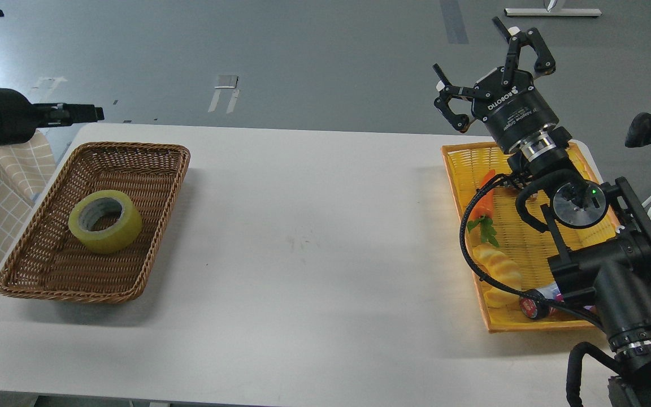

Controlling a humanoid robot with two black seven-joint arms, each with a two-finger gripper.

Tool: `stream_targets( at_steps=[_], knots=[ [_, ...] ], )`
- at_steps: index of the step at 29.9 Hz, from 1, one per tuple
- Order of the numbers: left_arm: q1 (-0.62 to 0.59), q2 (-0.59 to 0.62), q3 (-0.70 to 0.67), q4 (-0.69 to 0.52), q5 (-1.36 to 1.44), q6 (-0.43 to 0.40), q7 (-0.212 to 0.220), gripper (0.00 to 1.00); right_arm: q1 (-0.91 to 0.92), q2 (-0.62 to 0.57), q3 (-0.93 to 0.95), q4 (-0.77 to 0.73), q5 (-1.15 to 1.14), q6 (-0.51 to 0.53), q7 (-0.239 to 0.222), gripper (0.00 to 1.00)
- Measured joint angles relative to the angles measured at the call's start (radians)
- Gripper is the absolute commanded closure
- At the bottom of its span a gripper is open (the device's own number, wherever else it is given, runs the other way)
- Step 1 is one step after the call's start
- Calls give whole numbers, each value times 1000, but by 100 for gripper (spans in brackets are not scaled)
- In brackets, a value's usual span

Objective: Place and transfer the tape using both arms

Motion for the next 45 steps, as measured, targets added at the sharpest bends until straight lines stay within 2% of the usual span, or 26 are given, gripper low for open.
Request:
stream_targets(
  at_steps=[5,7,10,13,17,20,27,39,45],
  knots=[
    [-102,-55,-10,-12,-225,-4,-15,30,7,0,0,-1,0,0,0,0],
    [-115,-88,-20,-23,-302,-5,-37,25,12,0,0,-1,0,0,-1,0],
    [-121,-149,-50,-34,-418,-5,-64,21,17,0,0,1,0,0,-1,0],
    [-121,-224,-80,-36,-516,-5,-70,18,19,0,0,2,0,0,-3,0],
    [-110,-339,-128,-26,-633,-4,-73,3,21,0,2,3,0,0,-3,0],
    [-105,-414,-167,-12,-705,-4,-74,2,26,0,2,3,0,0,-3,0],
    [-6,-538,-333,-1,-878,-4,-77,2,55,-22,-1,-7,-3,0,-3,0],
    [241,-671,-684,3,-895,-4,-67,2,120,-35,-31,-35,-17,0,-3,0],
    [285,-693,-723,22,-894,-4,-63,2,153,-41,-91,-73,-18,0,-4,0]
  ],
)
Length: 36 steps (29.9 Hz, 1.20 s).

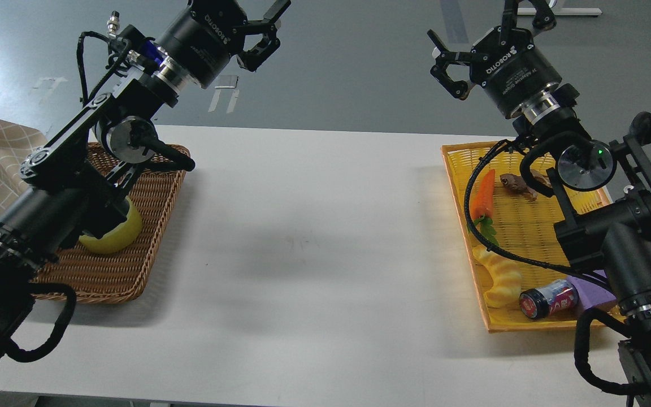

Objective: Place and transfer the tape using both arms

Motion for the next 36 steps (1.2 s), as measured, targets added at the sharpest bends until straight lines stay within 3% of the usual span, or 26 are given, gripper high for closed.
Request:
stream_targets(
  at_steps=[36],
  knots=[
    [10,-59,16,96,-73,0,2,2,-86,2,-20,70,5,0,11,0]
  ],
)
